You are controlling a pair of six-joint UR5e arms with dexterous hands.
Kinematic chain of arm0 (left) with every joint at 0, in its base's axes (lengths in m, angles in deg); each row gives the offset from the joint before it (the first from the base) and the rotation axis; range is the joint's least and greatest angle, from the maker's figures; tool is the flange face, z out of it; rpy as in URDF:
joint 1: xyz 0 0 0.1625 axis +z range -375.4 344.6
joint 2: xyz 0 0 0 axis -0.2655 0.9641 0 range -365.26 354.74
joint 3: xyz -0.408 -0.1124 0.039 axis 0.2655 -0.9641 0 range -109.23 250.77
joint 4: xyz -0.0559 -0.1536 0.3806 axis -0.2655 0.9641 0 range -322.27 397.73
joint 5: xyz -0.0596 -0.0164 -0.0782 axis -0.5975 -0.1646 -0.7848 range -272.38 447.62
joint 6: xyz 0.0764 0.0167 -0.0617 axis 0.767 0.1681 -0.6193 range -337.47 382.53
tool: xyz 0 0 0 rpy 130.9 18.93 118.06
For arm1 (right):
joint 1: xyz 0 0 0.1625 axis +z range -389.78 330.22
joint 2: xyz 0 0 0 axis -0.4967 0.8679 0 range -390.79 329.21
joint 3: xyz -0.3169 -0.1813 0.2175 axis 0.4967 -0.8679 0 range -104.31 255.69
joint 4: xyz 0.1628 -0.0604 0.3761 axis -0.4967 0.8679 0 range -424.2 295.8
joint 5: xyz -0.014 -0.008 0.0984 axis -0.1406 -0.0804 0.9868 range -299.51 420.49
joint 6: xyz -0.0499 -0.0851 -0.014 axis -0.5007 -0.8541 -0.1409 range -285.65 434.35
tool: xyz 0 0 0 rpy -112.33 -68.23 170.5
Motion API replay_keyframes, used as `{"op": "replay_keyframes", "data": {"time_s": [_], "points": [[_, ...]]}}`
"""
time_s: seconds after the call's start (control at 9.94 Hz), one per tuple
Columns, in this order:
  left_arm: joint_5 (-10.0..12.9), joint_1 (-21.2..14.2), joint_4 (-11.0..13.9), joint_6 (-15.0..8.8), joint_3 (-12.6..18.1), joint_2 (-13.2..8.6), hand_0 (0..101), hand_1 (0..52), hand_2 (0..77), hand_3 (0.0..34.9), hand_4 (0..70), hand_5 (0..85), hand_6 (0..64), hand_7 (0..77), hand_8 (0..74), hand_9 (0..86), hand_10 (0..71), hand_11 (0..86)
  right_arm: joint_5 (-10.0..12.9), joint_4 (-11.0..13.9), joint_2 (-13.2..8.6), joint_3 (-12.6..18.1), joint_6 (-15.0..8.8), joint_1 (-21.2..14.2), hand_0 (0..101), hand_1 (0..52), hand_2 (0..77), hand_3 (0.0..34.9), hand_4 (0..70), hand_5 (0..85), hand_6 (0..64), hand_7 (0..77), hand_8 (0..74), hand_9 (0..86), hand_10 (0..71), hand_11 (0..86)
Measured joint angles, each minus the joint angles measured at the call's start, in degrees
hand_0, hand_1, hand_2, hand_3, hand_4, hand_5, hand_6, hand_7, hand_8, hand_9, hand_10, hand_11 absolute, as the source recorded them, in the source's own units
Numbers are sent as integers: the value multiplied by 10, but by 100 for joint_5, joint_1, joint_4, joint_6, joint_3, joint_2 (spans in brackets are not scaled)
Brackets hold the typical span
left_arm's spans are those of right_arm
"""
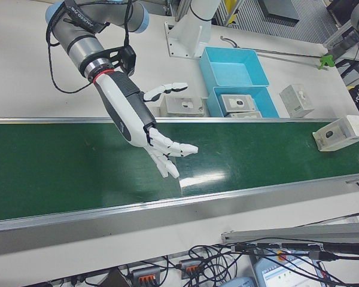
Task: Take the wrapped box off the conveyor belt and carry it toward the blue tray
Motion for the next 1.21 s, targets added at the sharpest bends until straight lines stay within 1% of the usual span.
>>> {"op": "replay_keyframes", "data": {"time_s": [0.1,0.2,0.3,0.4,0.5,0.6,0.91,1.01,1.11,1.21], "points": [[0,0,0,0,0,0,0,0,11,0,0,11,0,5,5,0,5,0,2,-32,1,-6,-3,-5,481,136,147,21,185,158,98,256,27,65,11,27],[0,0,0,0,0,0,0,0,11,0,0,11,0,5,5,0,5,0,3,-50,2,-9,-5,-8,481,131,153,21,202,164,98,256,27,82,22,44],[0,0,0,0,0,0,0,0,11,0,0,11,0,5,5,0,5,5,2,-60,3,-11,-6,-9,481,136,153,21,213,175,104,262,27,82,22,44],[0,0,0,0,0,0,0,0,11,0,0,11,0,5,5,0,5,5,-3,-63,3,-12,-7,-11,481,136,153,21,213,175,104,262,27,82,22,44],[0,0,0,0,0,0,0,0,5,0,0,11,0,5,5,0,5,0,-5,-65,3,-12,-7,-15,480,136,136,21,213,175,104,267,27,82,22,44],[0,0,0,0,0,0,0,0,5,0,0,11,0,5,5,0,5,0,-5,-66,3,-13,-5,-18,479,136,136,21,213,175,104,267,27,82,11,44],[0,0,0,0,0,0,0,0,11,0,0,11,0,5,5,0,5,0,-9,-66,7,-13,3,-24,480,136,136,21,207,175,104,267,27,82,11,38],[0,0,0,0,0,0,0,0,11,0,0,11,0,5,5,0,5,0,-7,-66,6,-13,2,-26,480,136,136,22,218,175,104,267,27,82,11,22],[0,0,0,0,0,0,0,0,11,0,0,11,0,5,5,0,0,5,-6,-66,5,-13,2,-28,479,136,136,22,213,175,109,278,27,82,11,22],[0,0,0,0,0,0,0,0,5,0,0,11,0,5,5,0,5,0,-5,-66,4,-11,4,-29,480,120,125,22,213,175,109,278,27,82,11,27]]}}
